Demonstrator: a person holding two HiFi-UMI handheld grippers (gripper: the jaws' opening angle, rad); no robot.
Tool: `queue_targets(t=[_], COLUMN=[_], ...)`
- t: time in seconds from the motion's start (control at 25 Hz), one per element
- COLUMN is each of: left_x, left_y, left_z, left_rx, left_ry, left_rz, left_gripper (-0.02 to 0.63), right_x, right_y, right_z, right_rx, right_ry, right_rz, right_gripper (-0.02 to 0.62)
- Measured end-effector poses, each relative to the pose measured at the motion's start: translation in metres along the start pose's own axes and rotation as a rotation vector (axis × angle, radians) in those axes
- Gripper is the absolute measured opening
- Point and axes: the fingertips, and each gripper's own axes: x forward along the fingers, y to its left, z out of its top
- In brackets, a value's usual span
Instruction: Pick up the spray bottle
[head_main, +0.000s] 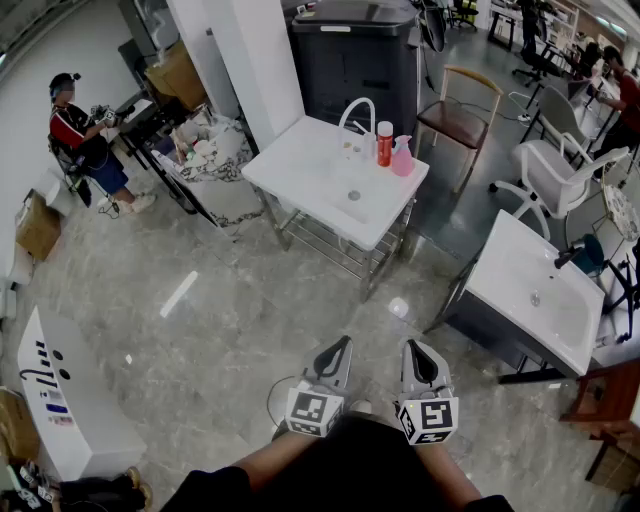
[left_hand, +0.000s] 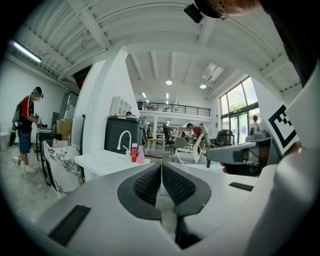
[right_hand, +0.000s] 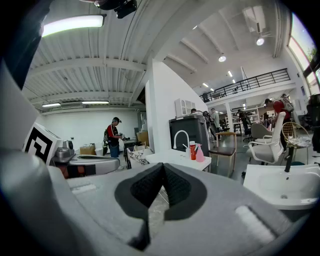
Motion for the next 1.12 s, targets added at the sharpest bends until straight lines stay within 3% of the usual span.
queue_targets(t=[0.36, 0.68, 0.92, 1.12], left_x=[0.014, 0.059, 0.115, 0.170], left_y=[0.020, 0.049, 0.083, 0.125], left_z=[0.002, 0.002, 0.005, 0.011], left_rx=[-0.038, -0.078, -0.101, -0.074], left_ry=[0.001, 0.012, -0.006, 0.016], left_rz=[0.052, 0.015, -0.023, -0.056], left_gripper=[0.023, 0.023, 0.023, 0.023], right_x=[0.017, 0.065, 0.111, 0.176], right_y=[-0.017, -0.023, -0.047, -0.069], right_z=[-0.005, -0.007, 0.009, 0.023], right_rx=[0.039, 0.059, 0.010, 0.003], right_ry=[0.037, 0.068, 0.040, 0.061], right_rz=[-0.009, 0.011, -0.089, -0.130], right_gripper=[-0.002, -0.002, -0.002, -0.002])
